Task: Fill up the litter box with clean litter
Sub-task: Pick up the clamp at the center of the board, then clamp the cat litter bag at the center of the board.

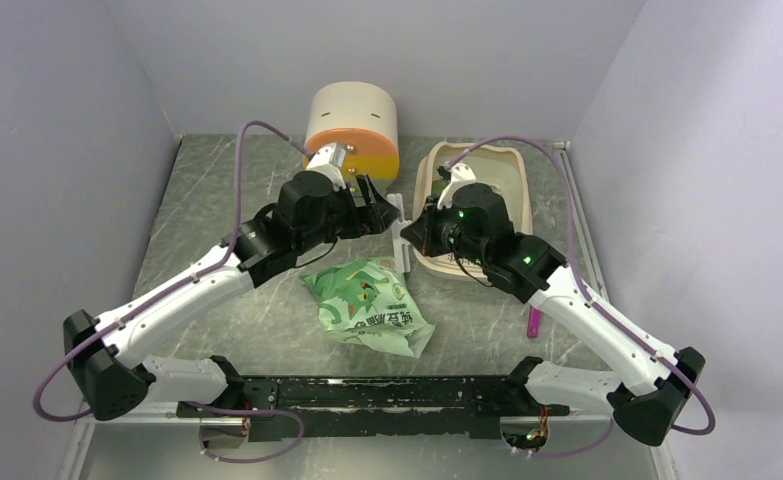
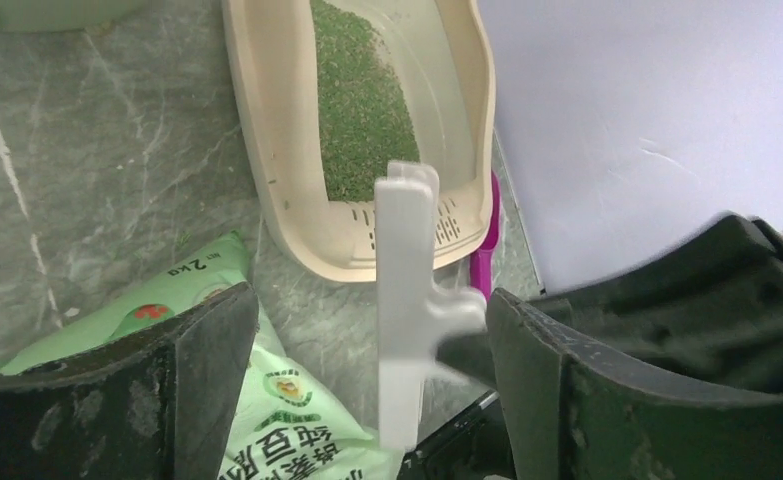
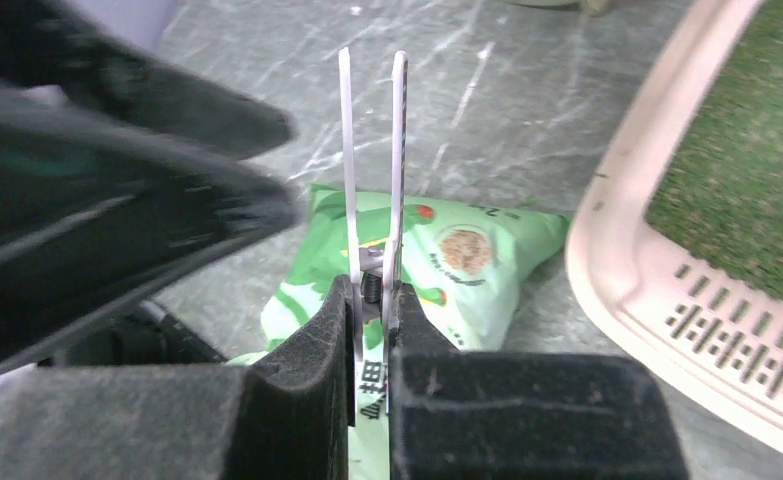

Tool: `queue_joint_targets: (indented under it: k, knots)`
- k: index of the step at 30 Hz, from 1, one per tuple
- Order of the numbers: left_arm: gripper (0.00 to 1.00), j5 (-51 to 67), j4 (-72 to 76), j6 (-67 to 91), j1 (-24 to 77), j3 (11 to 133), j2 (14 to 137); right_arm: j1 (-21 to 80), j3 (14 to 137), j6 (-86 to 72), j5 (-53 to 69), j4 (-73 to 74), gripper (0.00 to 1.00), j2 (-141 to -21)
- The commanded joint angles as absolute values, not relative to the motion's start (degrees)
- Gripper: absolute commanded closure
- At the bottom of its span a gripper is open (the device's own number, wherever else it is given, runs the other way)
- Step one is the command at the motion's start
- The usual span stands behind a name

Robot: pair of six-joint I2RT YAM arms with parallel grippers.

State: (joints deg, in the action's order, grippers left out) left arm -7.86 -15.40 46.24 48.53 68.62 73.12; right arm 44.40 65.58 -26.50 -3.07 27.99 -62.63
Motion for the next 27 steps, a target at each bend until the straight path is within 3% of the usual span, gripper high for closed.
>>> queue_joint_targets:
  k: [1,7,10,17,23,27]
  knots:
    - [0.12,-6.68,-14.14,35.51,48.68,68.82,65.54,43.03,67.00,-26.36,-11.58,32.35,1.00,-61.84]
    - [0.23,29.93,-15.24,8.90,49.76,66.26,58.50,35.76,66.79,-26.96,-14.05,36.90,1.00,-59.89]
    - [0.25,39.59,-24.00,1.26,54.00,66.86,58.18,34.34,65.76,-26.83,-15.20,37.89,1.00,-58.51]
    - [0.25,20.25,-33.44,-3.46,82.80,63.47,64.95,34.21,64.08,-29.41,-17.20,40.31,1.00,-55.58]
    - [0.19,2.83,-36.48,-2.03,94.33,61.62,71.45,34.18,63.47,-29.92,-17.84,41.16,1.00,-53.60]
    - [0.12,-20.41,-39.25,3.86,95.58,61.02,77.18,34.13,63.23,-30.38,-17.75,41.40,1.00,-52.78]
